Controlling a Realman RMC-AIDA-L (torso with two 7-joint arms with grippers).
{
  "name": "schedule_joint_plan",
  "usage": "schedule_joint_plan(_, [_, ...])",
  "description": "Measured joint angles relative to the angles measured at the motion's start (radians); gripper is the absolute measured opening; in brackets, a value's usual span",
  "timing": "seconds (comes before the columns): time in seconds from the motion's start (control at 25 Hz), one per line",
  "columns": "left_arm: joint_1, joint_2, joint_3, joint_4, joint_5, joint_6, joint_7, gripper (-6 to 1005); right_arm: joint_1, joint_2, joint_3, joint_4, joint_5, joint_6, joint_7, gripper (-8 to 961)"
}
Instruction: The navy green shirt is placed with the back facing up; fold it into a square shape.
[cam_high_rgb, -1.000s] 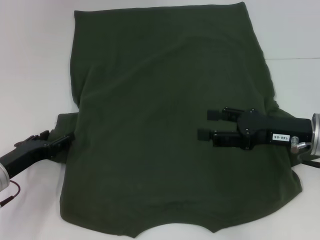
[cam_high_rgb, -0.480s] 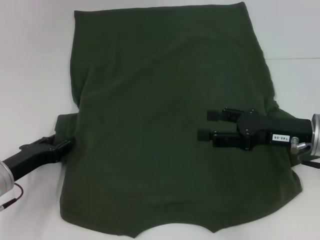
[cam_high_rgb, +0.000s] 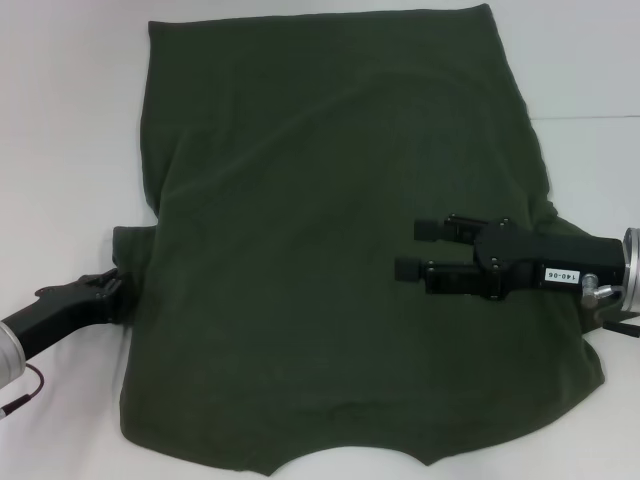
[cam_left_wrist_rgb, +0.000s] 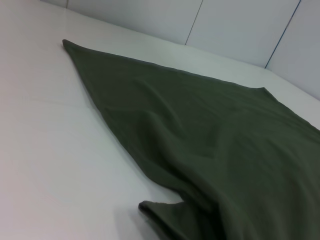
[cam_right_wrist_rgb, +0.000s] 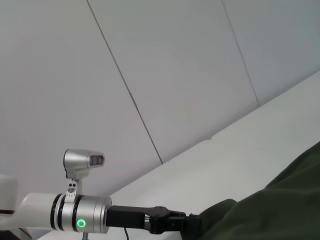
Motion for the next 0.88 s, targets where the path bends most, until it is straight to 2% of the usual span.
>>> schedule_joint_plan(0.28, [-0.005, 0.001, -0.004, 0.004, 0.004, -0.003, 0.000, 90, -0.002, 0.000, 0.000, -0.001, 0.004, 0.000, 0.000, 897])
schedule_joint_plan(0.48, [-0.006, 0.006, -0.007, 0.011, -0.003, -0.017, 0.000, -1, -0.004, 0.000, 0.001, 0.001, 0.020, 0.001, 0.000, 897])
schedule_joint_plan(0.88, [-0.027, 0.009, -0.008, 0.054, -0.001, -0.157, 0.001, -2, -0.004, 0.015, 0.002, 0.010, 0.031, 0.009, 0.000, 897])
